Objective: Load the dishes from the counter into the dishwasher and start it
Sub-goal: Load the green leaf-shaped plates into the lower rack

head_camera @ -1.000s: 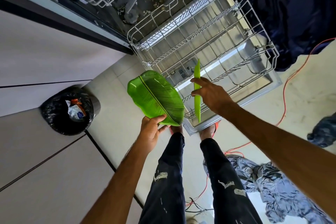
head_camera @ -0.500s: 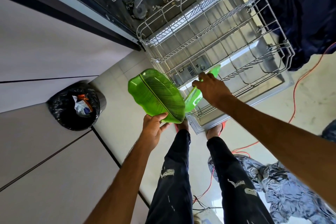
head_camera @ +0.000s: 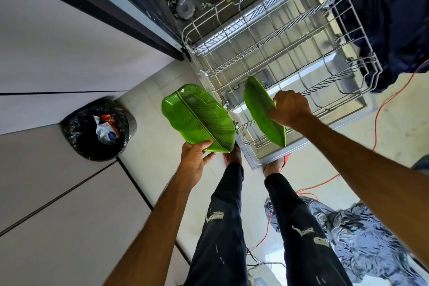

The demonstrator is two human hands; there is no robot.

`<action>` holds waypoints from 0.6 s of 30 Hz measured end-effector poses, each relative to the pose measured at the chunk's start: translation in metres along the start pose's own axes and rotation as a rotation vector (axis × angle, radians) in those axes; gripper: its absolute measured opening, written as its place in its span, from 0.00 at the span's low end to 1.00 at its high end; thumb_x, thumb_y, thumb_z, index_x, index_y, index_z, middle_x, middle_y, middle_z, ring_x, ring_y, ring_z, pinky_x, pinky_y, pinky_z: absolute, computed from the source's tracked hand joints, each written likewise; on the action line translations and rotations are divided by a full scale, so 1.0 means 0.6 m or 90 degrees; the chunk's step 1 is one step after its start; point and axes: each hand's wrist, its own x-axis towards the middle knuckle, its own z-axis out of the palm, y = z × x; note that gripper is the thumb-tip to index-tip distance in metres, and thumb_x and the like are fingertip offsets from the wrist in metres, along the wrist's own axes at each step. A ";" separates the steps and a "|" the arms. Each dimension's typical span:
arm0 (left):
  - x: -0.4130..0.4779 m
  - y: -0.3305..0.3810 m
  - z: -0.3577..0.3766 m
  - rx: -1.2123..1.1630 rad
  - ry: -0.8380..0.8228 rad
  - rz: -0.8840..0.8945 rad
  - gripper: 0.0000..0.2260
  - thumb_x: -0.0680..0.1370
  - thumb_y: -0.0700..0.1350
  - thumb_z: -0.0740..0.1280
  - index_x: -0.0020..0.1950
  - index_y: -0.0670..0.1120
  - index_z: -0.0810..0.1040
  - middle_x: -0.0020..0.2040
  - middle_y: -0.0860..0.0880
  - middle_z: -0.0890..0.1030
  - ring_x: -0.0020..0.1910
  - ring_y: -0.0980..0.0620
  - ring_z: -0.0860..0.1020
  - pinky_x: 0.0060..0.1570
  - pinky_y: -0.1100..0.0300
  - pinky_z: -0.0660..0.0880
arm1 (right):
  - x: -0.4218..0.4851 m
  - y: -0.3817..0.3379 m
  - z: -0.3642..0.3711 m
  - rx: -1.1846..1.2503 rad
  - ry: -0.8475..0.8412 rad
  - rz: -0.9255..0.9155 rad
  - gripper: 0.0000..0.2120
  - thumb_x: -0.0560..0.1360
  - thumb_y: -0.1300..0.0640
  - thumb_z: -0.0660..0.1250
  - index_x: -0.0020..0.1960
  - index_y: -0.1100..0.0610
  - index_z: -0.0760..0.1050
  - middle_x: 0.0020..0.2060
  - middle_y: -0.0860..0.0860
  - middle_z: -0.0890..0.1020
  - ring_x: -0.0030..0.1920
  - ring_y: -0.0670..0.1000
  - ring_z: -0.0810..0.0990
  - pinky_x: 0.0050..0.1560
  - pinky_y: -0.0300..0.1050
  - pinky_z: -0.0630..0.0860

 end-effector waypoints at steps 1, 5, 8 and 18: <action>0.000 -0.001 -0.002 0.000 0.003 -0.003 0.17 0.76 0.31 0.69 0.63 0.43 0.75 0.55 0.47 0.84 0.57 0.45 0.82 0.38 0.57 0.82 | 0.000 0.001 -0.001 0.013 -0.020 0.020 0.25 0.76 0.46 0.67 0.64 0.63 0.74 0.60 0.64 0.77 0.61 0.64 0.77 0.61 0.54 0.74; 0.000 -0.006 -0.009 -0.002 0.021 -0.016 0.21 0.76 0.31 0.70 0.68 0.39 0.72 0.61 0.44 0.82 0.62 0.43 0.80 0.38 0.57 0.82 | 0.001 0.008 -0.008 -0.003 -0.072 0.055 0.28 0.76 0.46 0.65 0.70 0.61 0.71 0.64 0.62 0.75 0.65 0.63 0.74 0.63 0.53 0.72; -0.002 -0.008 -0.014 0.005 0.019 -0.013 0.20 0.76 0.31 0.70 0.67 0.40 0.73 0.61 0.44 0.82 0.62 0.43 0.80 0.39 0.57 0.82 | 0.004 0.003 -0.020 -0.045 -0.075 0.055 0.25 0.77 0.49 0.64 0.69 0.63 0.69 0.64 0.64 0.75 0.65 0.64 0.75 0.64 0.53 0.72; 0.001 -0.013 -0.020 0.010 0.014 -0.011 0.20 0.76 0.32 0.70 0.67 0.41 0.74 0.60 0.45 0.82 0.60 0.45 0.81 0.41 0.56 0.81 | -0.002 -0.023 -0.018 -0.185 0.023 -0.214 0.12 0.77 0.60 0.60 0.56 0.65 0.76 0.55 0.65 0.78 0.56 0.67 0.77 0.54 0.56 0.75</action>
